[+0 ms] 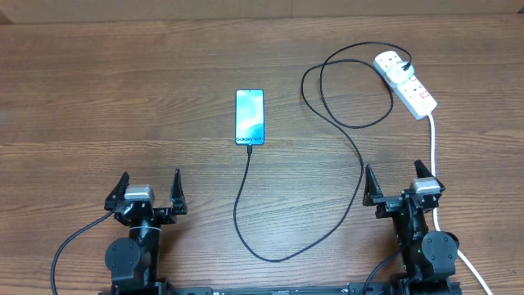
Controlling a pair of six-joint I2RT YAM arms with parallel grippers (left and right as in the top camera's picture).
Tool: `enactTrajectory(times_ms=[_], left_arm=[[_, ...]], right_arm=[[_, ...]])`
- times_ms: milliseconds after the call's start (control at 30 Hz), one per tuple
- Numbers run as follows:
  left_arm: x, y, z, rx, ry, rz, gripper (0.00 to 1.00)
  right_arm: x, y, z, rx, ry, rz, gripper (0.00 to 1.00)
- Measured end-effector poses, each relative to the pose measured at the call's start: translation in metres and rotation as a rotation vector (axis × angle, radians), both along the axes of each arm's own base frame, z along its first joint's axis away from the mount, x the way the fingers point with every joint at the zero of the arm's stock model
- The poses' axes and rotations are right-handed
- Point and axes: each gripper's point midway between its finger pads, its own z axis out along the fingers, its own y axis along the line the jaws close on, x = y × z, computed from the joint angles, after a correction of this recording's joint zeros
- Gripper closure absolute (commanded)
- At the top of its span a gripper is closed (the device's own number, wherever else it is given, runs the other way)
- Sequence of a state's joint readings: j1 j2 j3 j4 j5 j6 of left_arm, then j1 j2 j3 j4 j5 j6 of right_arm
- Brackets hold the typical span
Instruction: Plug charger to phone and switch on socket
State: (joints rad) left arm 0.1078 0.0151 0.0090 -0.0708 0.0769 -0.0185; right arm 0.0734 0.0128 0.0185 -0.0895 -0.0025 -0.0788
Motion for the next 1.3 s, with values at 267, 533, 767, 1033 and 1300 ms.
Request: enactTrajectory(times_ms=[267,533,767,1033,1300], left_arm=[[0.0,0.0,0.0,0.0,0.0,0.0,0.01],[0.0,0.0,0.0,0.0,0.0,0.0,0.0],[0.0,0.0,0.0,0.0,0.0,0.0,0.0],[0.0,0.0,0.0,0.0,0.0,0.0,0.0],[0.0,0.0,0.0,0.0,0.0,0.0,0.0]], right_arm=[[0.0,0.004,0.0,0.001,0.001,0.021,0.0],[-0.002,0.016,0.002,-0.008,-0.007,0.091,0.0],[-0.003,0.022,0.002,-0.026,-0.013,0.129,0.0],[-0.003,0.022,0.002,-0.03,-0.013,0.129,0.0],[-0.003,0.021,0.002,-0.026,-0.012,0.124,0.0]])
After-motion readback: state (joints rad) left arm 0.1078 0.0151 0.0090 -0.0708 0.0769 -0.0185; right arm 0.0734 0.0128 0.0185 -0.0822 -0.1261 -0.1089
